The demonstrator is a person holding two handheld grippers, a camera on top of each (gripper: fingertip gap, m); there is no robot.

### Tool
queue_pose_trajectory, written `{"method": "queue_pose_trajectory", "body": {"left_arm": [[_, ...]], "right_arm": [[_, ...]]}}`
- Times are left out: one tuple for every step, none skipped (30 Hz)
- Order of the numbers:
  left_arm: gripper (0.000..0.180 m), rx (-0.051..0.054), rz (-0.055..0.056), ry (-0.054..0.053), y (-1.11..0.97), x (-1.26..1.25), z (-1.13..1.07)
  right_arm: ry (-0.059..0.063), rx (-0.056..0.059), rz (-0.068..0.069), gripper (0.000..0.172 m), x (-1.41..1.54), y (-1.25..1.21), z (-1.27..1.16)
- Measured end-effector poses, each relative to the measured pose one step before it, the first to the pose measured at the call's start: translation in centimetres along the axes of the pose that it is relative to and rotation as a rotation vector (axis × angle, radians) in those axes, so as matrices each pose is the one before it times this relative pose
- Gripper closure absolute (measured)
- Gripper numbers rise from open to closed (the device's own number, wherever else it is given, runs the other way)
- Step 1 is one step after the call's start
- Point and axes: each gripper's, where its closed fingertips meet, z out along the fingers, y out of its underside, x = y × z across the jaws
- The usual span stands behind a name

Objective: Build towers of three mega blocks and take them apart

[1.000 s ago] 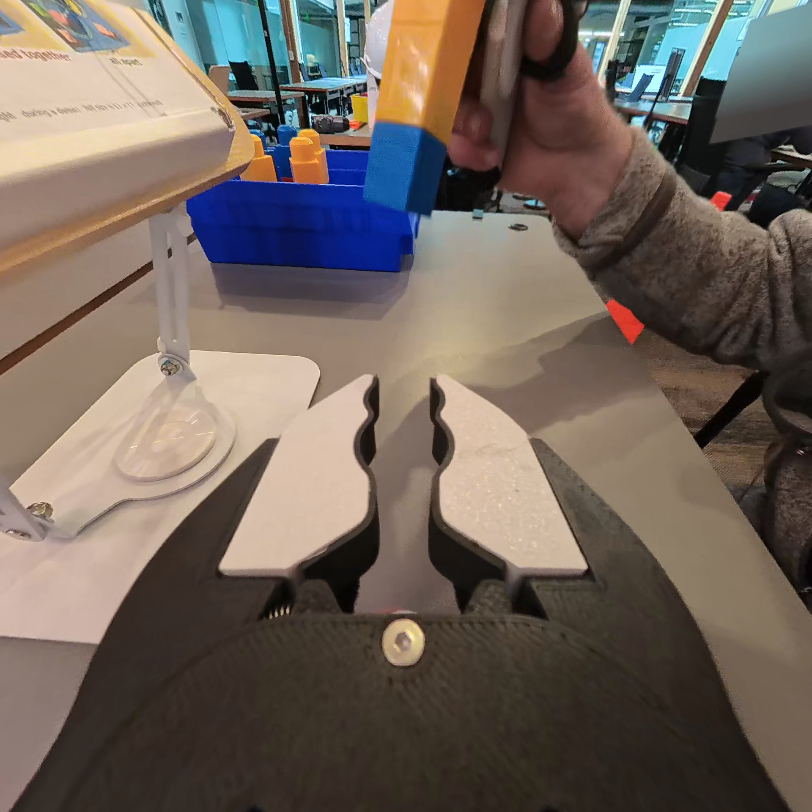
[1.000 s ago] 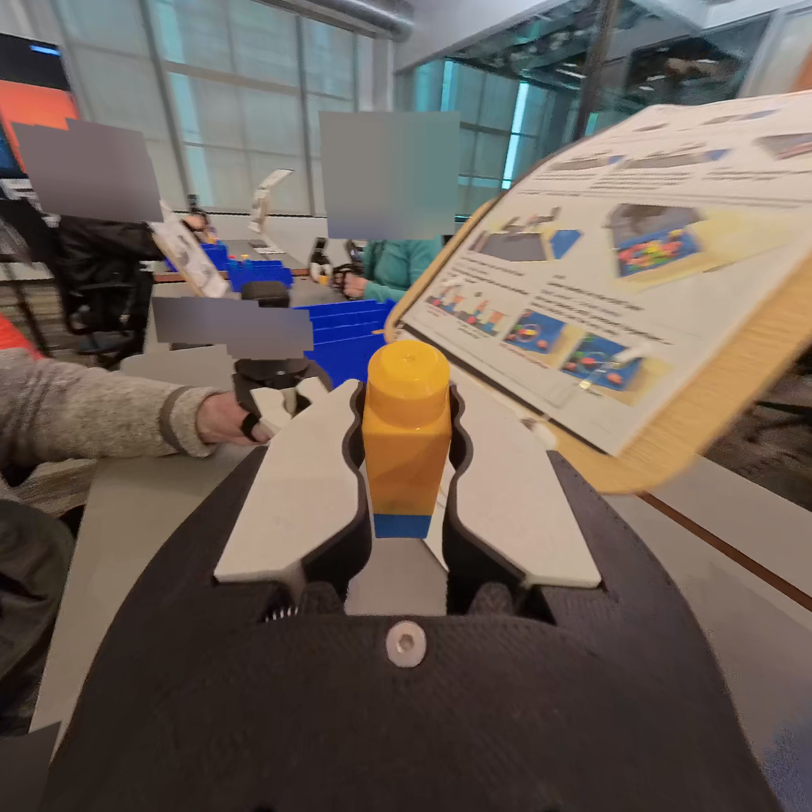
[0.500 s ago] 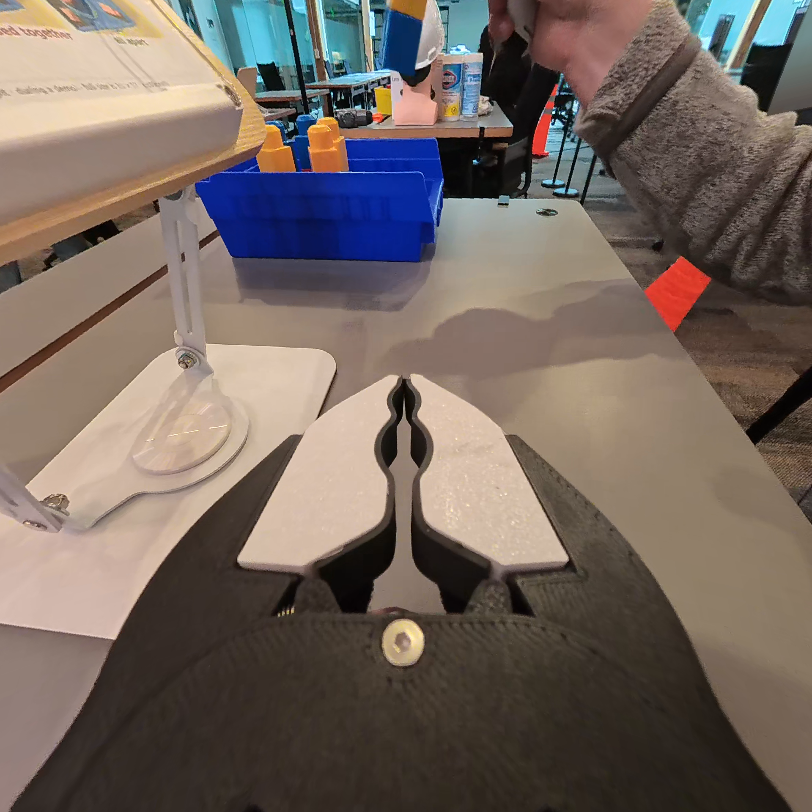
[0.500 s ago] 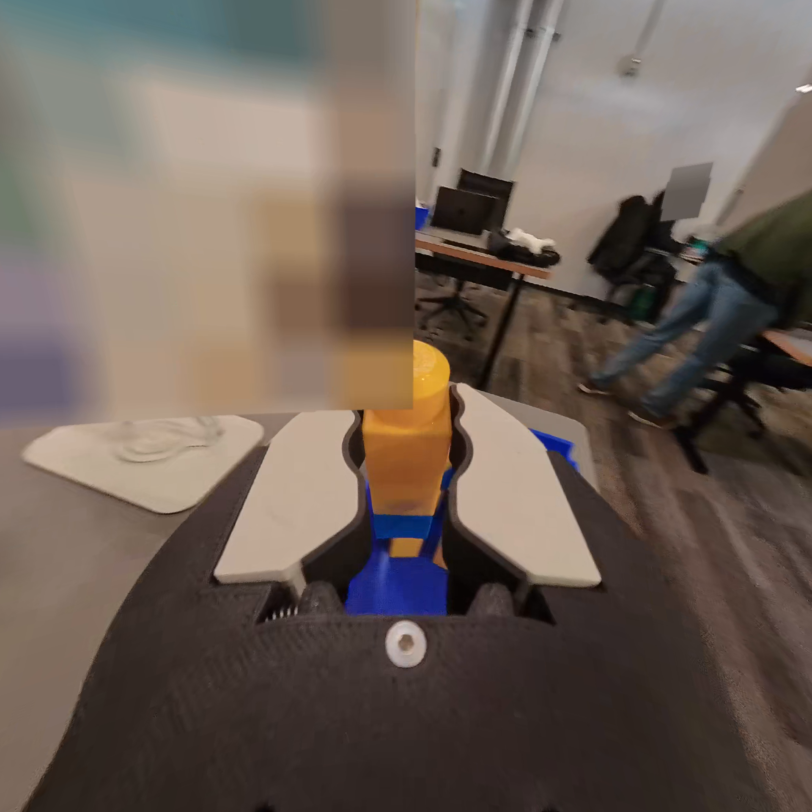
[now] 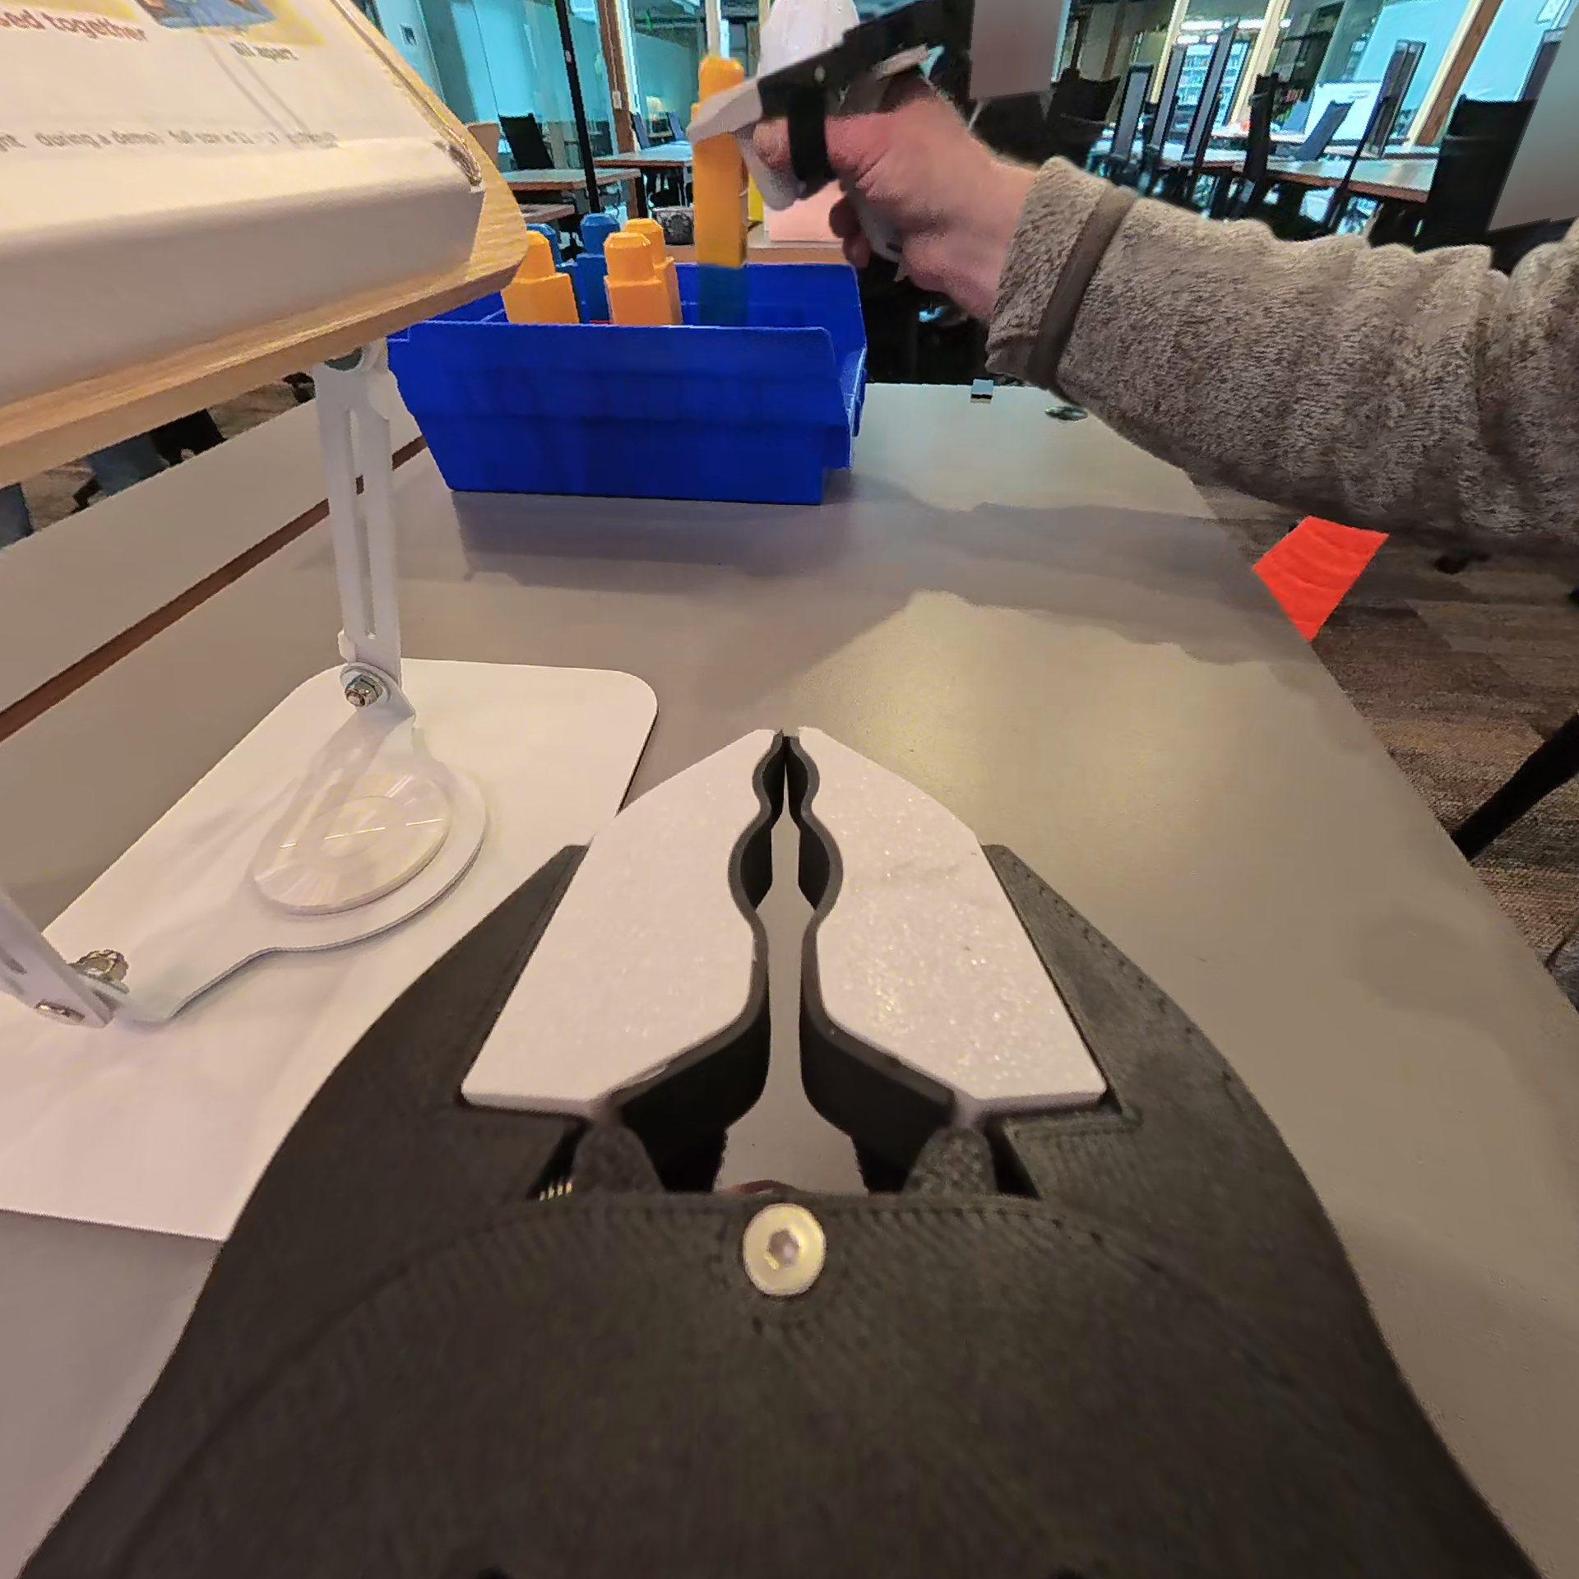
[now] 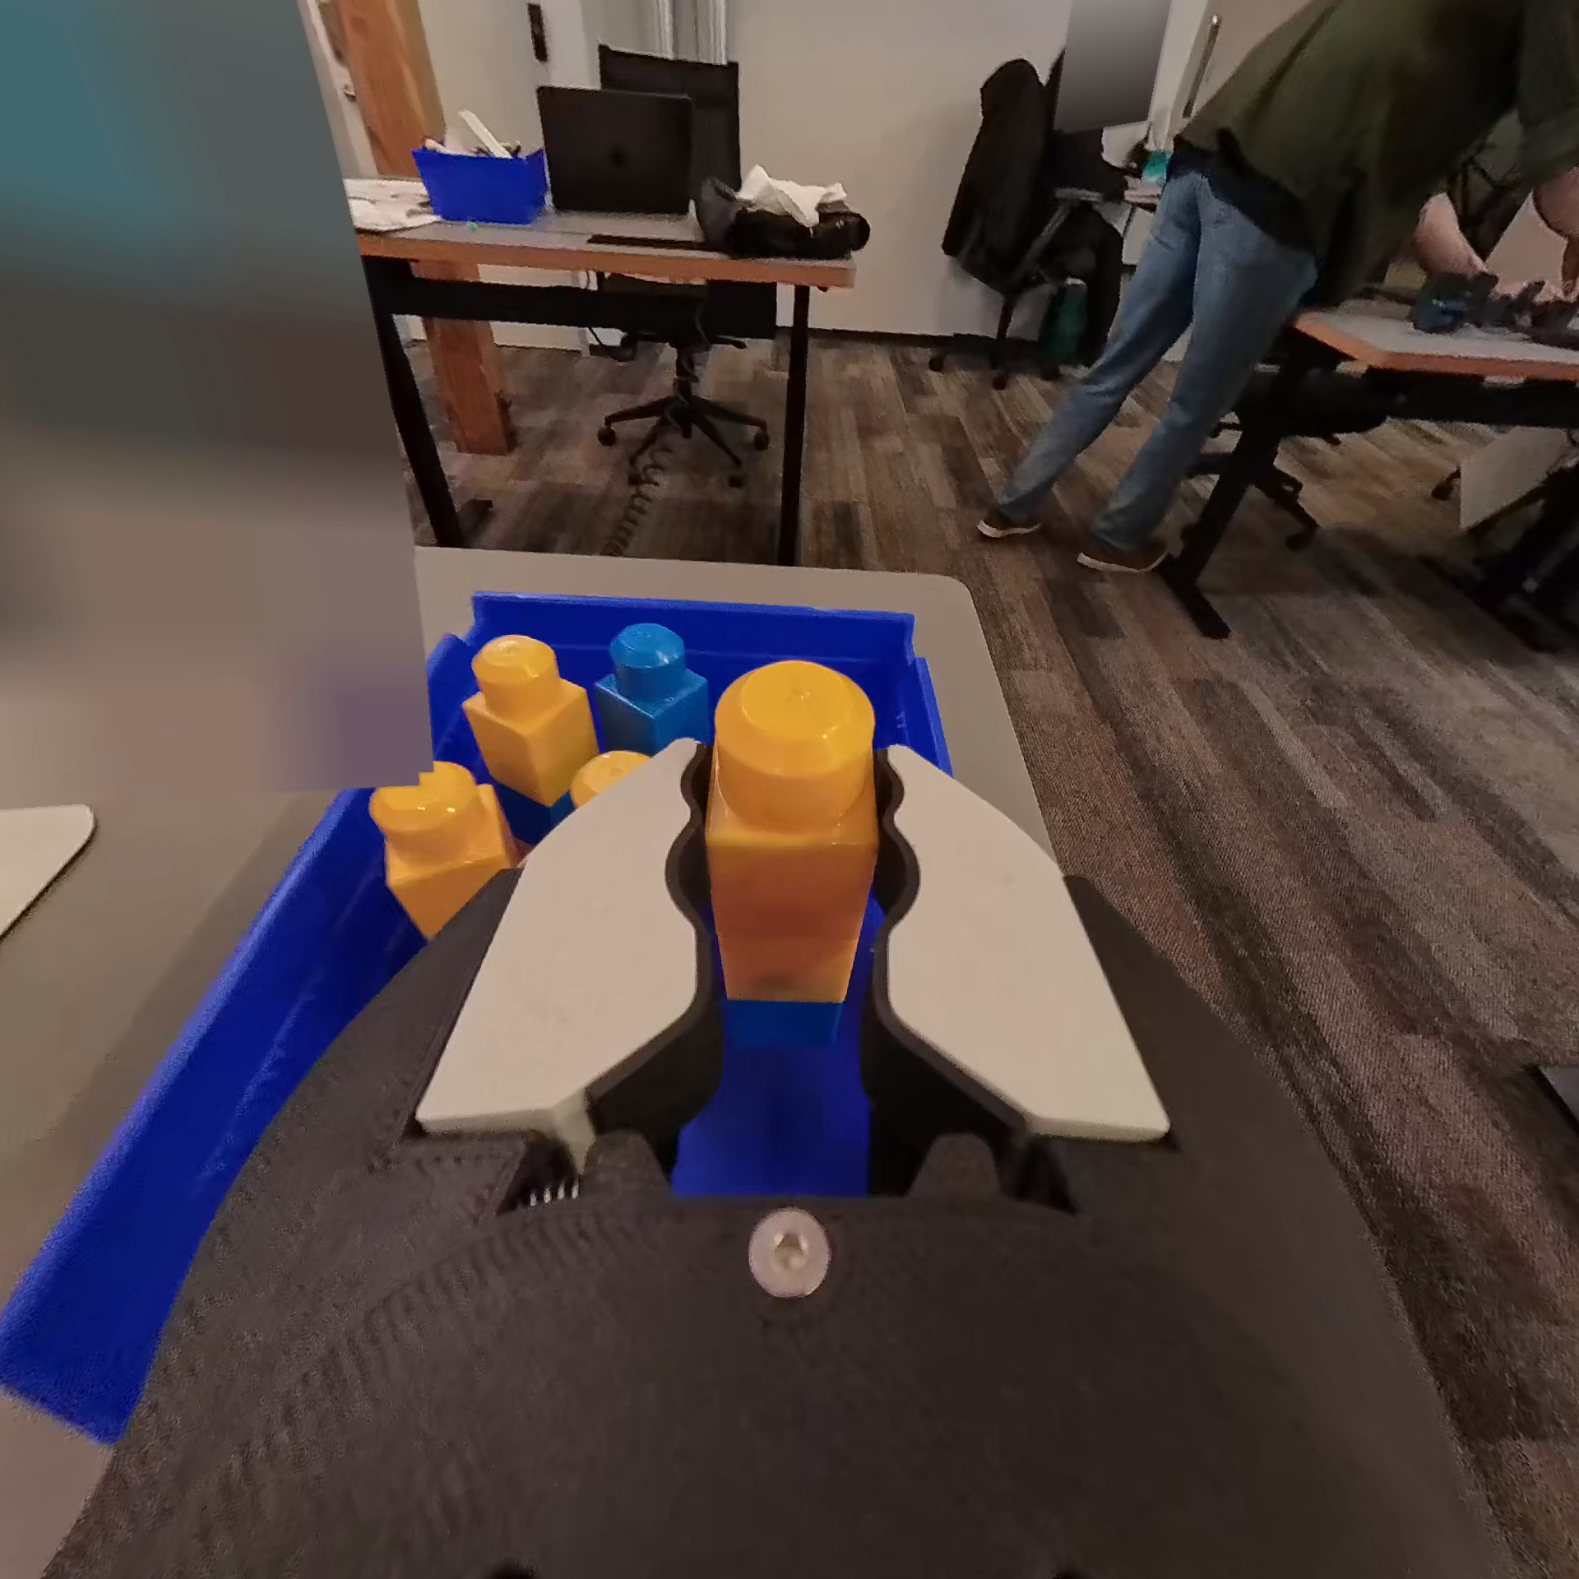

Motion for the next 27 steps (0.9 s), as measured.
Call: {"method": "queue_pose_trajectory", "body": {"left_arm": [[0.18, -0.0011, -0.0013, 0.0017, 0.038, -0.011, 0.026], [0.18, 0.0004, -0.0006, 0.0006, 0.015, -0.01, 0.005], [0.18, 0.0015, -0.0001, 0.0, -0.025, -0.007, -0.01], [0.18, 0.0017, 0.0002, 0.0005, -0.037, 0.007, -0.014], [0.18, 0.0014, 0.0004, 0.0007, -0.034, 0.021, -0.01], [0.18, -0.0003, 0.0001, 0.0007, 0.004, 0.008, -0.002], [0.18, -0.001, -0.001, 0.0004, 0.03, -0.003, 0.013], [0.18, 0.0004, -0.002, 0.0007, 0.015, -0.009, 0.008], [0.18, 0.0007, -0.0012, -0.0008, -0.007, -0.028, -0.006], [0.18, 0.0002, 0.0001, -0.0007, 0.001, -0.026, -0.013], [0.18, 0.0006, -0.0007, 0.0003, -0.004, -0.008, -0.011], [0.18, 0.0021, -0.0005, 0.0005, -0.032, -0.001, -0.014], [0.18, 0.001, -0.0009, 0.0009, -0.021, 0.015, -0.004], [0.18, 0.0001, -0.0003, 0.0008, -0.002, 0.003, 0.004], [0.18, -0.0002, 0.0005, 0.0005, 0.0, 0.007, 0.008], [0.18, -0.0007, 0.0005, 0.0005, 0.014, 0.001, 0.019], [0.18, -0.0007, -0.0001, 0.0002, 0.017, -0.003, 0.009], [0.18, 0.0007, 0.0004, -0.0004, -0.008, -0.012, -0.004], [0.18, 0.0007, 0.0003, -0.0008, -0.025, -0.02, -0.017], [0.18, 0.0002, -0.0002, 0.0001, 0.0, -0.001, -0.008], [0.18, 0.0005, -0.0004, 0.0005, -0.006, 0.01, 0.003], [0.18, 0.0001, 0.0008, 0.0001, -0.002, 0.009, 0.006], [0.18, -0.0011, 0.0015, 0.0, 0.009, 0.01, 0.016], [0.18, -0.0005, 0.0004, 0.0018, 0.0, 0.022, 0.027], [0.18, -0.0004, -0.0012, 0.0024, 0.017, 0.031, 0.036], [0.18, -0.001, 0.0, 0.0008, 0.017, 0.022, 0.022], [0.18, -0.0008, 0.0016, -0.0015, 0.009, -0.018, 0.0]], "right_arm": [[0.0049, -0.0098, 0.0051, 0.135, 0.24, 0.462, 0.501], [-0.0016, -0.0068, 0.0031, 0.135, 0.065, 0.403, 0.519], [0.0051, -0.011, -0.0047, 0.135, 0.071, 0.423, 0.499], [0.0042, -0.0158, -0.0042, 0.135, 0.037, 0.462, 0.487], [0.0039, -0.0095, -0.0003, 0.135, 0.034, 0.324, 0.42], [0.0079, -0.0066, 0.0017, 0.135, 0.056, 0.265, 0.323], [0.0174, -0.0151, -0.0023, 0.135, 0.192, 0.351, 0.29], [0.0142, -0.0124, -0.008, 0.135, 0.172, 0.305, 0.291], [0.0033, -0.007, 0.0047, 0.135, 0.066, 0.246, 0.287], [-0.0042, -0.0072, 0.0048, 0.135, -0.052, 0.218, 0.271], [0.0067, -0.0092, -0.0016, 0.135, 0.069, 0.192, 0.234], [0.0108, -0.0074, -0.0113, 0.135, 0.089, 0.146, 0.186], [-0.0002, -0.0119, -0.0097, 0.135, -0.089, 0.184, 0.195], [-0.0013, -0.0074, -0.0036, 0.135, -0.115, 0.148, 0.198], [0.0007, -0.0044, -0.0051, 0.135, -0.071, 0.16, 0.195], [-0.0105, -0.0027, 0.0041, 0.135, -0.173, 0.152, 0.2], [-0.021, -0.0021, 0.0181, 0.135, -0.263, 0.174, 0.236], [-0.0073, -0.005, 0.0182, 0.135, -0.014, 0.223, 0.195], [0.0075, 0.0021, 0.0063, 0.135, 0.208, 0.094, 0.058], [0.0021, -0.0025, 0.0044, 0.135, 0.121, 0.128, 0.057], [-0.0063, -0.0066, 0.0047, 0.135, -0.047, 0.192, 0.123], [0.0026, -0.0067, -0.0062, 0.135, 0.0, 0.084, 0.08], [0.0059, 0.0032, -0.0083, 0.135, 0.036, -0.093, 0.002], [-0.0082, -0.0026, 0.0078, 0.135, -0.073, -0.004, 0.055], [-0.0054, -0.0123, 0.0166, 0.135, 0.018, 0.189, 0.119], [0.0038, -0.0079, 0.0049, 0.135, 0.121, 0.126, 0.096], [-0.0027, -0.0051, -0.0042, 0.135, -0.021, 0.042, 0.09]]}}
